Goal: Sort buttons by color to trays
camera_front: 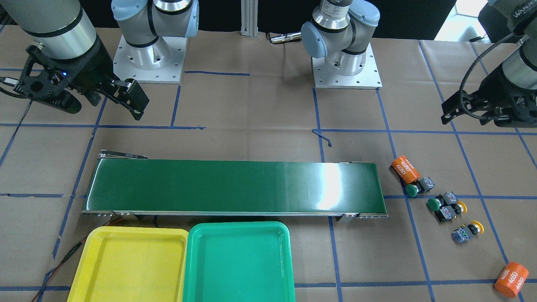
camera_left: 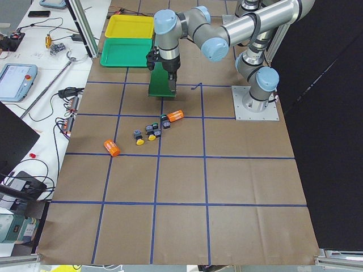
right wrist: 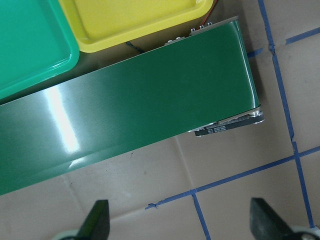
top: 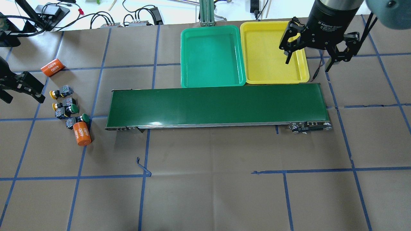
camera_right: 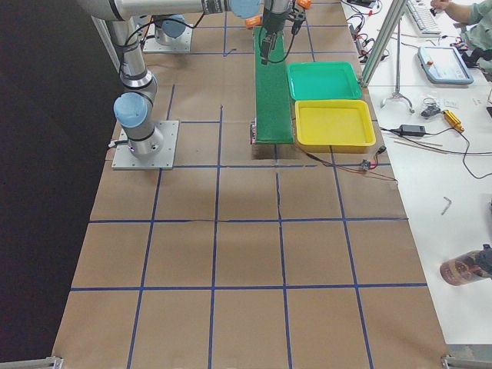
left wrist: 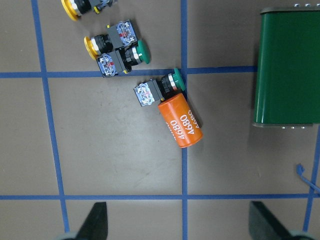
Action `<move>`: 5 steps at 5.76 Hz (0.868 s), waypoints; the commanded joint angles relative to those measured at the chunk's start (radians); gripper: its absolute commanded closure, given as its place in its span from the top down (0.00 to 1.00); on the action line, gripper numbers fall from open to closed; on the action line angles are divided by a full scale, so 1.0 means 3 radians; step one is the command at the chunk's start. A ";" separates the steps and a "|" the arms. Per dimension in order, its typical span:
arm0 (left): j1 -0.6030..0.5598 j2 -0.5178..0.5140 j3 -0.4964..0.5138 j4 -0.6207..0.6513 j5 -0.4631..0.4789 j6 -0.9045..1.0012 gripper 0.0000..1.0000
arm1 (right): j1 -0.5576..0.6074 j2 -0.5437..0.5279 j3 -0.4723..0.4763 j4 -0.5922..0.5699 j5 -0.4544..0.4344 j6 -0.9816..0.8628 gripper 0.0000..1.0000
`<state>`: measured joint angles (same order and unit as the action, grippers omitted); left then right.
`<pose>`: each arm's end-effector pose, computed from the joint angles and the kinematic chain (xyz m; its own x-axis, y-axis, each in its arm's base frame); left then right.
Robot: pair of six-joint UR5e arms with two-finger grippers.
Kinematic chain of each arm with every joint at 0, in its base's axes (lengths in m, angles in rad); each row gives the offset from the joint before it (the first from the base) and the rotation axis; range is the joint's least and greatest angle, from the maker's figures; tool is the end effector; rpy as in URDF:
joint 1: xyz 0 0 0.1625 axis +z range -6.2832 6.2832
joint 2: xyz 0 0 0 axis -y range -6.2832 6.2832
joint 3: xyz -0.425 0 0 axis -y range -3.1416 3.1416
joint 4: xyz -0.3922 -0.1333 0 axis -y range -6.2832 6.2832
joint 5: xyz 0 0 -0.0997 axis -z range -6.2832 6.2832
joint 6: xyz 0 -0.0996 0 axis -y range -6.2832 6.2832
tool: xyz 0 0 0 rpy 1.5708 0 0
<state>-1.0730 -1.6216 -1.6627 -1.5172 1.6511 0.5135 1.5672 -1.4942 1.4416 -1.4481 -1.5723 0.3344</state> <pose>0.1288 -0.4994 0.4234 -0.9994 0.0208 -0.0259 0.0176 0.9930 0.1168 0.1313 -0.5171 0.5005 -0.9434 0.3307 0.0244 0.3316 0.9411 0.0657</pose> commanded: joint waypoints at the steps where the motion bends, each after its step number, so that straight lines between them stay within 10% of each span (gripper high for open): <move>1: 0.0038 -0.0198 -0.0157 0.0107 -0.0012 0.0052 0.98 | -0.0003 -0.0005 0.0021 0.0000 0.0005 0.0000 1.00; 5: 0.0044 -0.0601 -0.1180 0.1813 -0.0043 -0.0283 0.87 | -0.0003 -0.0005 0.0027 0.0000 0.0005 -0.0005 1.00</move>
<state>-1.0567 -1.7668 -1.9594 -1.0690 1.6400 0.4676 1.5662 -1.4957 1.4486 -1.4481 -1.5700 0.3339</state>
